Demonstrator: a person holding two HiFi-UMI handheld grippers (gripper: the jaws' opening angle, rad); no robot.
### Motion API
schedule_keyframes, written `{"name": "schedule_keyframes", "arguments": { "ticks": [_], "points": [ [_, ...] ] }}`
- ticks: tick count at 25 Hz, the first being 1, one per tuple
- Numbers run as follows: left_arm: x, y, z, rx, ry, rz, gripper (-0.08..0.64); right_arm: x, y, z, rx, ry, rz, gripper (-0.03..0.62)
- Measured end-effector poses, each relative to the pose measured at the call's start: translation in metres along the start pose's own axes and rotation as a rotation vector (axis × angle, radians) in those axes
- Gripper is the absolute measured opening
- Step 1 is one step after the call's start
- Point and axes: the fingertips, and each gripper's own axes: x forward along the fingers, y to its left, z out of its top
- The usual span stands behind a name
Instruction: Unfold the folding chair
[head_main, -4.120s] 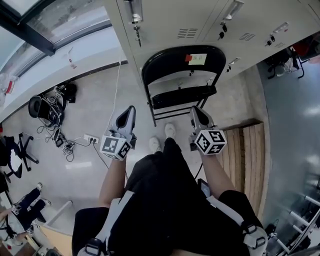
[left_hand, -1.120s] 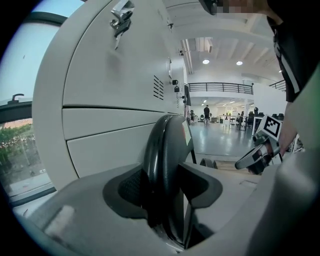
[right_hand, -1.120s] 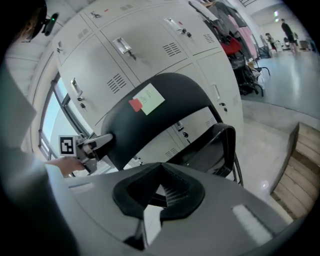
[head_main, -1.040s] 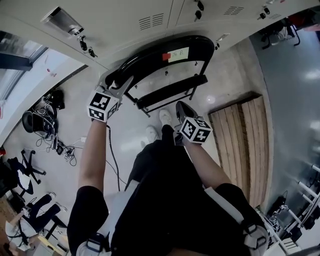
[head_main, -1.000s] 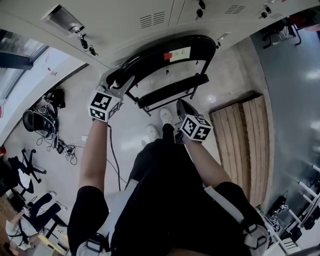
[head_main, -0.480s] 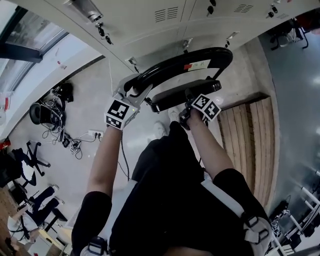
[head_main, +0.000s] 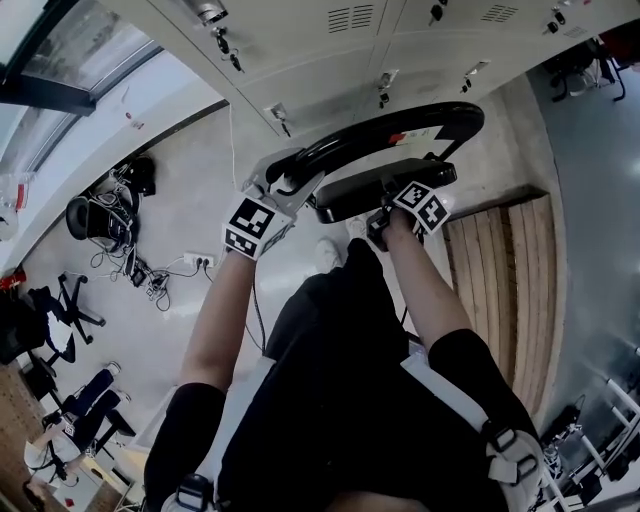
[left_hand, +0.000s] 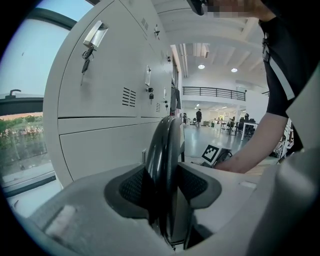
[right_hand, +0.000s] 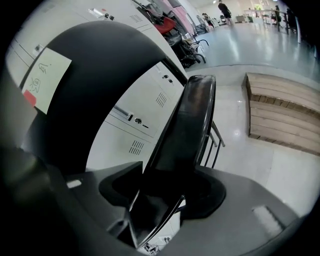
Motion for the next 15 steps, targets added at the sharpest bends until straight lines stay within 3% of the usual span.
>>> {"name": "schedule_keyframes", "arguments": {
  "ticks": [3, 8, 15],
  "points": [
    [-0.003, -0.010, -0.001, -0.004, -0.013, -0.016, 0.176, 0.000, -0.006, -0.003, 0.031, 0.015, 0.002, 0.229],
    [-0.008, -0.019, 0.000, -0.032, -0.032, -0.076, 0.166, 0.001, -0.005, -0.009, 0.026, 0.051, 0.115, 0.198],
    [-0.006, -0.009, -0.002, -0.041, -0.056, -0.051, 0.169, -0.007, -0.021, -0.017, 0.035, 0.038, 0.154, 0.195]
  ]
}}
